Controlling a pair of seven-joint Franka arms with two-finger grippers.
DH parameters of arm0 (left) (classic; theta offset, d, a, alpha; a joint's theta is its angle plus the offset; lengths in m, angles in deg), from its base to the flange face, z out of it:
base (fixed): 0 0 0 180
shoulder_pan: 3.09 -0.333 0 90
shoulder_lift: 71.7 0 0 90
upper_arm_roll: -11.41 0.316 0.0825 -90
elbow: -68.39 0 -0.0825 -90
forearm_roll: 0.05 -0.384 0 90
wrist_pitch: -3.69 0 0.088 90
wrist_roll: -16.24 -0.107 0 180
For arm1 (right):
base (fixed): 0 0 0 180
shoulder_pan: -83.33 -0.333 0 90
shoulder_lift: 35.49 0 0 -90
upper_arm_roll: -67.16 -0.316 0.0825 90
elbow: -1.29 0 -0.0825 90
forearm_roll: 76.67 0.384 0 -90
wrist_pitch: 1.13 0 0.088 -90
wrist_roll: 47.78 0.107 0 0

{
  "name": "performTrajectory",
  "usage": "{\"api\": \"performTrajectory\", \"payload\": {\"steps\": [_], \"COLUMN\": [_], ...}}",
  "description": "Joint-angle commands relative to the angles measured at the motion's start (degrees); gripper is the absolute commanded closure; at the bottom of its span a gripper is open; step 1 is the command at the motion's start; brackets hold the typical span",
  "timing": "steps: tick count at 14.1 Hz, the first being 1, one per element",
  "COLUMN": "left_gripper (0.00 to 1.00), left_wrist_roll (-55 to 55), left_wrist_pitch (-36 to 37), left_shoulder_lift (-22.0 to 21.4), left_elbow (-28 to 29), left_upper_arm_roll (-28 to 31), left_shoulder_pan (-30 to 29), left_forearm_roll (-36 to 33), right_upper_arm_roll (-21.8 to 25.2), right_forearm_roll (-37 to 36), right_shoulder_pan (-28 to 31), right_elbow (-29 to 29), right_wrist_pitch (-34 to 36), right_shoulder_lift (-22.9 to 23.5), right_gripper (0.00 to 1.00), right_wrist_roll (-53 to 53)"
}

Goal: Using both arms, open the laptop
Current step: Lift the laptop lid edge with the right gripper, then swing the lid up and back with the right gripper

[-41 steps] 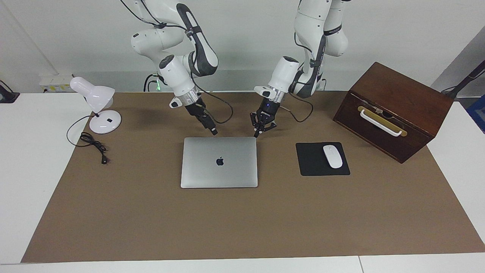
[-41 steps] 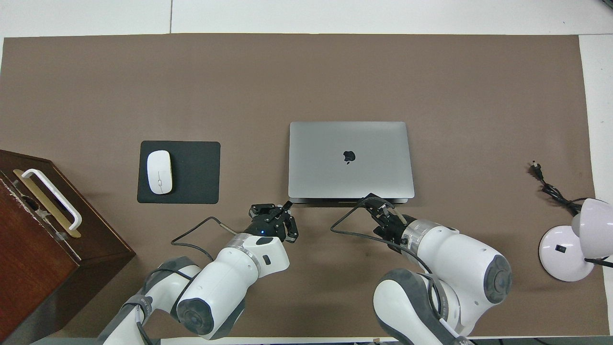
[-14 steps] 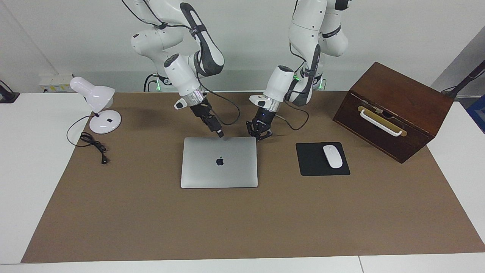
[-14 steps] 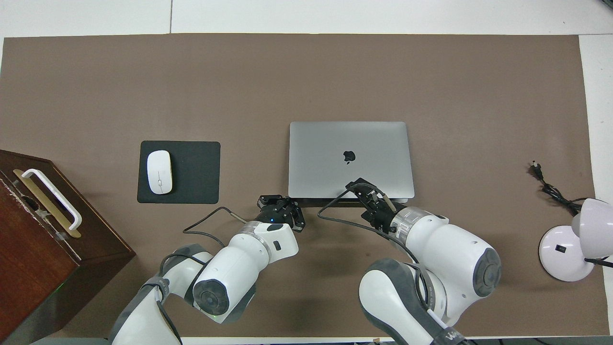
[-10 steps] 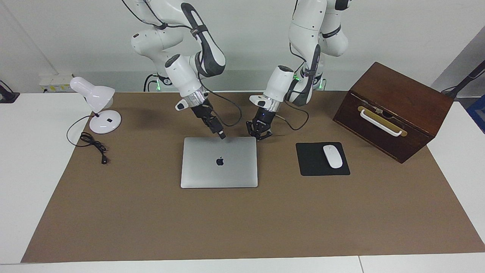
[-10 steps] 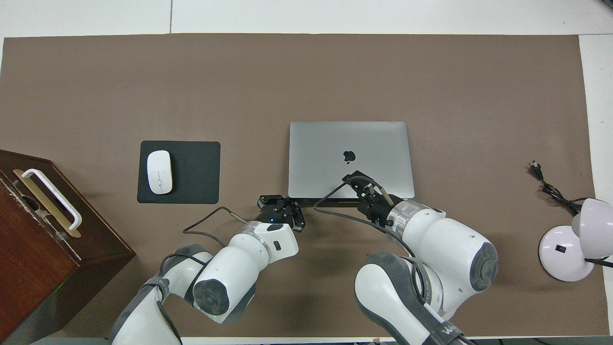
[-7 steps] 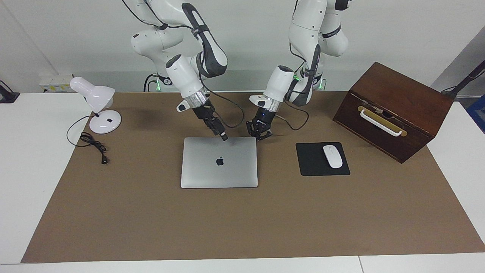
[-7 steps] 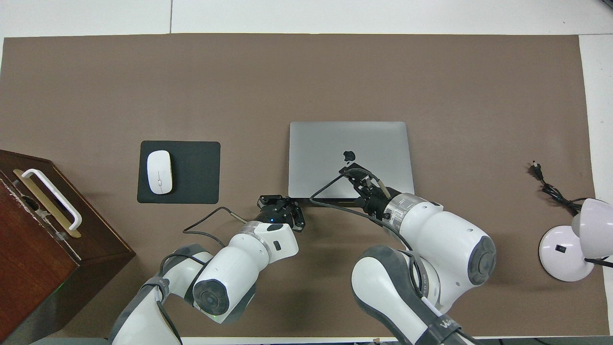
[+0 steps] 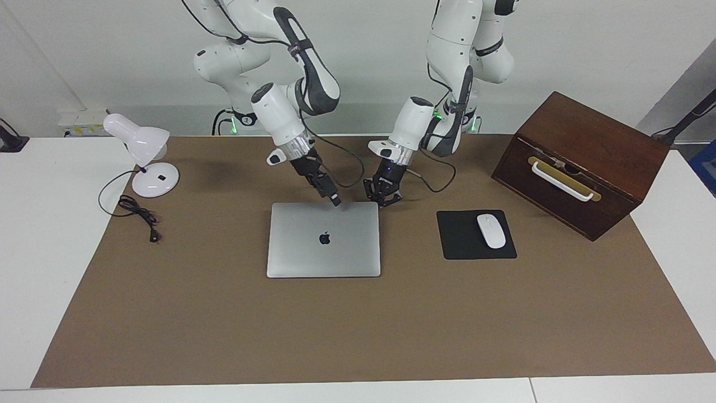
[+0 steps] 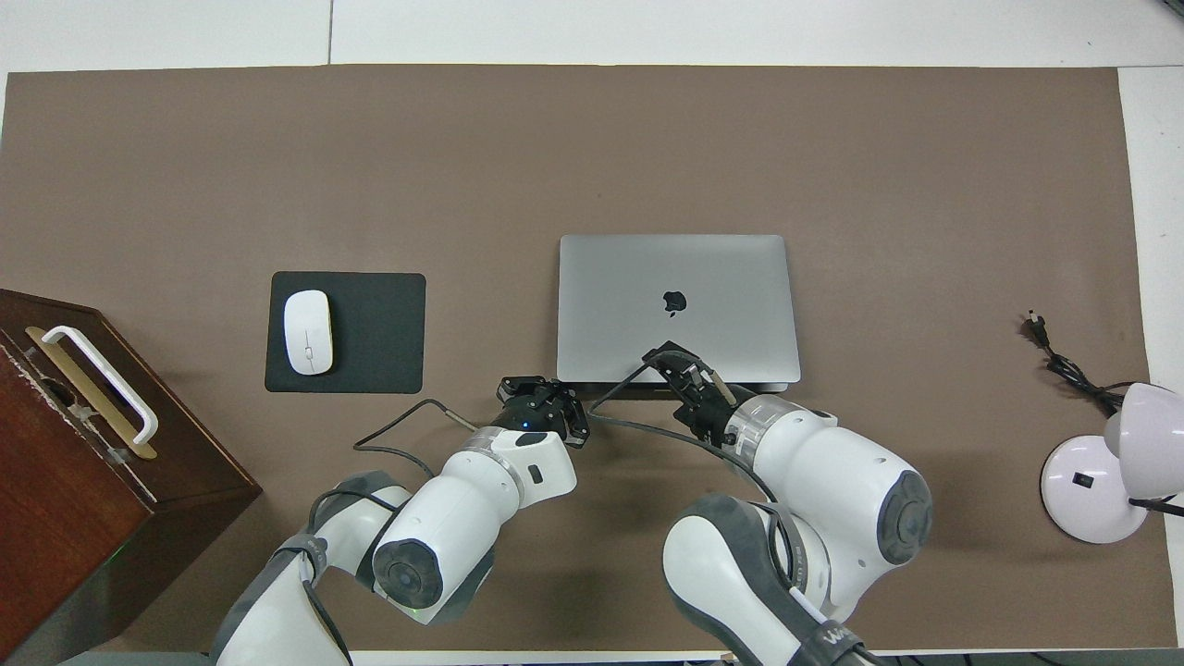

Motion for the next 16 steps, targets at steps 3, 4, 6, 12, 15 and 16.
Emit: {"api": "performTrajectory", "payload": {"steps": [3,4,6,12,15,16], "left_gripper": [1.0,1.0,1.0,1.0,1.0,1.0], "left_wrist_roll": [-0.65,-0.65,-0.74,-0.65,-0.65,-0.65], "left_wrist_pitch": [-1.11,-1.11,-1.11,-1.11,-1.11,-1.11], "left_shoulder_lift": [2.7,2.7,2.7,2.7,2.79,2.79], "left_elbow": [-1.09,-1.09,-1.09,-1.09,-1.09,-1.09], "left_upper_arm_roll": [0.94,0.94,0.94,0.94,0.94,0.94], "left_shoulder_pan": [1.19,1.19,1.19,1.19,1.28,1.28], "left_forearm_roll": [0.2,0.2,0.2,0.2,0.2,0.2], "right_upper_arm_roll": [-0.02,0.06,-0.02,-0.02,-0.02,-0.02], "right_forearm_roll": [1.71,1.71,1.62,1.71,1.79,1.8], "right_shoulder_pan": [0.39,0.92,4.42,6.81,6.9,6.9], "right_elbow": [0.13,-1.35,-4.16,-12.87,-15.77,-16.56], "right_wrist_pitch": [-1.4,-1.4,-1.4,-1.48,-1.57,-1.66], "right_shoulder_lift": [3.95,4.92,6.5,10.29,11.52,11.87], "right_gripper": [0.0,0.0,0.0,0.0,0.0,0.0], "right_wrist_roll": [-3.02,-3.55,-5.83,-7.51,-7.69,-7.69]}}
